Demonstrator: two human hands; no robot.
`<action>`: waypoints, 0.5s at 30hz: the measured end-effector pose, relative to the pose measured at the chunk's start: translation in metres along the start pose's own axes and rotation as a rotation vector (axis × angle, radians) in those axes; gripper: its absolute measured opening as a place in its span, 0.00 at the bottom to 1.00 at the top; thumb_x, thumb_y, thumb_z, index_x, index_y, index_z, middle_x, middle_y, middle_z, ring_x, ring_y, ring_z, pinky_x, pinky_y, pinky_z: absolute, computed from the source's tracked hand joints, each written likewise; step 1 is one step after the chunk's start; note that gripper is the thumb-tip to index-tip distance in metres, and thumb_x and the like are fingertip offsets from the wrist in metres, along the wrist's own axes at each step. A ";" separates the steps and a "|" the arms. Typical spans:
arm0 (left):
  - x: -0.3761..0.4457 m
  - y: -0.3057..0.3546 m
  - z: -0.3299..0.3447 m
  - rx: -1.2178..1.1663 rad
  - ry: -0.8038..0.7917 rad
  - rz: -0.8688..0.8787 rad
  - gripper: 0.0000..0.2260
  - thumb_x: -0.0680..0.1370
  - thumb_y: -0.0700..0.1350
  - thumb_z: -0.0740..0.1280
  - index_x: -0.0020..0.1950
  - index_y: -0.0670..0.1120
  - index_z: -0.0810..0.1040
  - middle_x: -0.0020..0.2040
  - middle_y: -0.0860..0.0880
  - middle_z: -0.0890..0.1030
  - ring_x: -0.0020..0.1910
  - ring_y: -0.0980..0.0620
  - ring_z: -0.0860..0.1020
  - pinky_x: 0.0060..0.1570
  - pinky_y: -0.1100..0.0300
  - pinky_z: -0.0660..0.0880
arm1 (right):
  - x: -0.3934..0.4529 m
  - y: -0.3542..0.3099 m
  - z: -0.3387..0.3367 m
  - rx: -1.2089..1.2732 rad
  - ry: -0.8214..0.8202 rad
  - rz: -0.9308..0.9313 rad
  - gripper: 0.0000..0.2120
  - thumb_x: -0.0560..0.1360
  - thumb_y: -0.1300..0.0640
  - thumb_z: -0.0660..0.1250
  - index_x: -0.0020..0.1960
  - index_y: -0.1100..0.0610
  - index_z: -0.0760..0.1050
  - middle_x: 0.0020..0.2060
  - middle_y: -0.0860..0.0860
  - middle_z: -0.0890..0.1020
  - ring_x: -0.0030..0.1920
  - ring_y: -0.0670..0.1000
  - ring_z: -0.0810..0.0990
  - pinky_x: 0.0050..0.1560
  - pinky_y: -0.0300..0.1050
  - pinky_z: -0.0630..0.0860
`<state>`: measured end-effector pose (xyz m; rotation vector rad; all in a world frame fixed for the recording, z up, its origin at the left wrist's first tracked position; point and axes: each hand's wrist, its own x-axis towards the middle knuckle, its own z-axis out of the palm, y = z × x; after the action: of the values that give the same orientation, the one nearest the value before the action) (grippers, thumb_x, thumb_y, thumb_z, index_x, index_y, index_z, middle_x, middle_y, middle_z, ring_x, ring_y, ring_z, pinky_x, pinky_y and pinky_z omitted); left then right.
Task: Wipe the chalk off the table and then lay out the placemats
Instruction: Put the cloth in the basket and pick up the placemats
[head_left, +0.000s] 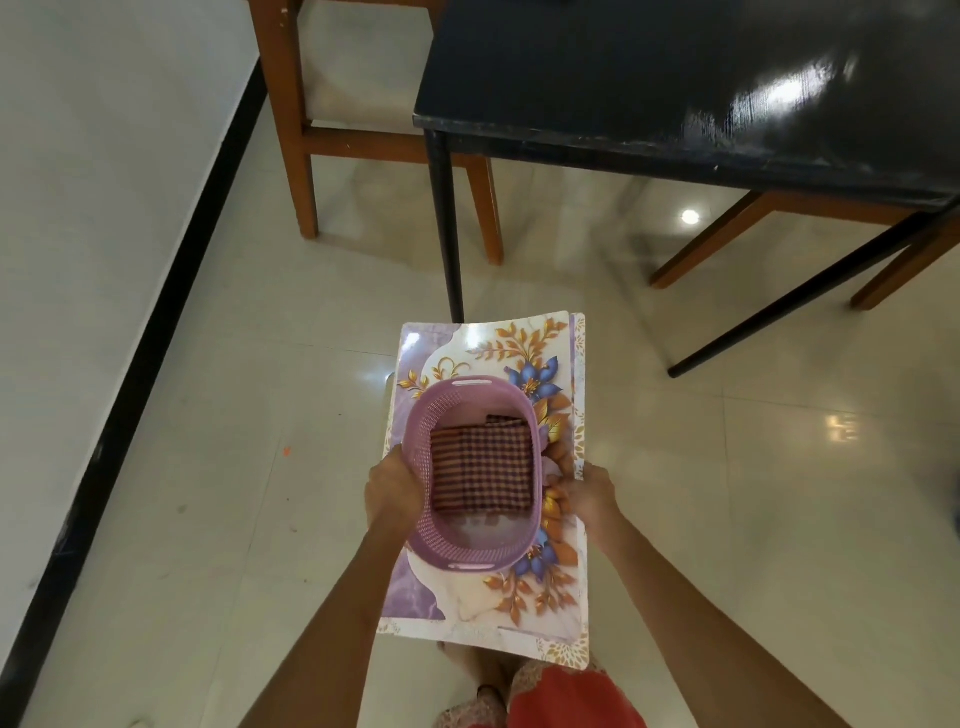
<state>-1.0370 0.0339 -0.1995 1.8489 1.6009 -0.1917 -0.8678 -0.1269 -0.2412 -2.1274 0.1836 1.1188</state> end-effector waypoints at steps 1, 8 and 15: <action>0.000 0.000 -0.002 -0.004 0.004 0.005 0.11 0.81 0.40 0.56 0.58 0.40 0.76 0.52 0.40 0.82 0.47 0.38 0.80 0.50 0.47 0.77 | -0.005 -0.004 -0.005 -0.004 0.010 -0.053 0.09 0.70 0.63 0.75 0.49 0.63 0.80 0.42 0.58 0.83 0.43 0.58 0.82 0.46 0.50 0.78; -0.001 0.001 -0.011 -0.034 0.010 -0.008 0.11 0.80 0.40 0.56 0.56 0.40 0.76 0.51 0.40 0.81 0.47 0.39 0.79 0.50 0.48 0.77 | -0.034 -0.069 -0.087 -0.233 0.155 -0.343 0.07 0.72 0.63 0.71 0.37 0.54 0.77 0.33 0.55 0.80 0.36 0.54 0.77 0.42 0.50 0.74; -0.005 0.017 -0.006 0.034 -0.055 -0.020 0.11 0.80 0.37 0.55 0.55 0.38 0.77 0.51 0.39 0.80 0.48 0.39 0.79 0.48 0.50 0.76 | -0.090 -0.146 -0.145 -0.486 0.347 -0.608 0.11 0.77 0.56 0.66 0.47 0.65 0.79 0.42 0.65 0.81 0.44 0.63 0.80 0.39 0.46 0.64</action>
<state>-1.0246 0.0331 -0.1863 1.8378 1.5882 -0.2780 -0.7648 -0.1311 -0.0415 -2.5324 -0.6007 0.4560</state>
